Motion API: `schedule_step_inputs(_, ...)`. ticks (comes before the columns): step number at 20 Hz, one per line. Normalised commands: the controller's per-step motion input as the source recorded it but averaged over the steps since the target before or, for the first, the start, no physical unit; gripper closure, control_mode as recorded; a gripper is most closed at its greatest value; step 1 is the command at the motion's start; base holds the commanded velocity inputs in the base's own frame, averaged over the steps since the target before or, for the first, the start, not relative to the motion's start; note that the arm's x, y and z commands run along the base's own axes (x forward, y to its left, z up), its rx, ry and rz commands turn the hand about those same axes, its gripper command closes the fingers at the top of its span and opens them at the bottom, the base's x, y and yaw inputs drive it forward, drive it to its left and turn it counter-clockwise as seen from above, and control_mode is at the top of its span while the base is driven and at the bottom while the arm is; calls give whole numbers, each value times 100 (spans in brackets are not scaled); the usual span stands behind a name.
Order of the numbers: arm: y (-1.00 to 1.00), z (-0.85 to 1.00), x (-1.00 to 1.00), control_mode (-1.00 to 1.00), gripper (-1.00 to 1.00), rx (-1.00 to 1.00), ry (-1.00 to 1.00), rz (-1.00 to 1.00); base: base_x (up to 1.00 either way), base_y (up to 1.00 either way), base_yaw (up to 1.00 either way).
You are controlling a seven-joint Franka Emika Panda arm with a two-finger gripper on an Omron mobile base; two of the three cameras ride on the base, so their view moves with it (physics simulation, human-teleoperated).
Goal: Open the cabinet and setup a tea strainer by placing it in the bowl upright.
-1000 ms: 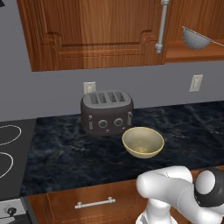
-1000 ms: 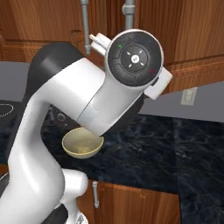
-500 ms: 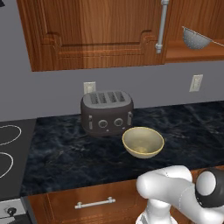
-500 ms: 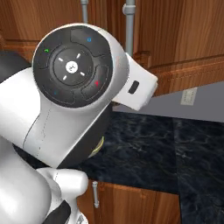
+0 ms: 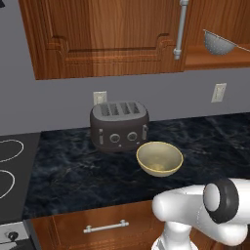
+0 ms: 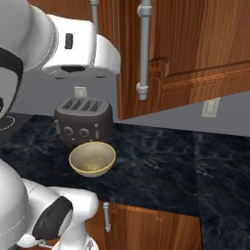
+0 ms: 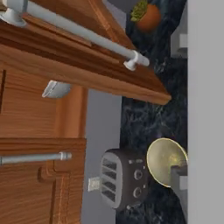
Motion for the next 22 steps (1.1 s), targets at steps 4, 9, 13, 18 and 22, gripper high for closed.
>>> schedule_step_inputs(4,71,-12,43,-100,-100,-70,52,2,0,0,0)
schedule_step_inputs(9,18,-51,50,-100,-100,-49,26,0,0,0,0)
schedule_step_inputs(13,-2,-59,56,-100,-100,-27,11,0,0,0,0)
schedule_step_inputs(18,-30,-42,66,-100,-100,-16,3,0,0,0,0)
schedule_step_inputs(22,-18,-21,77,-100,-100,-16,6,0,0,0,0)
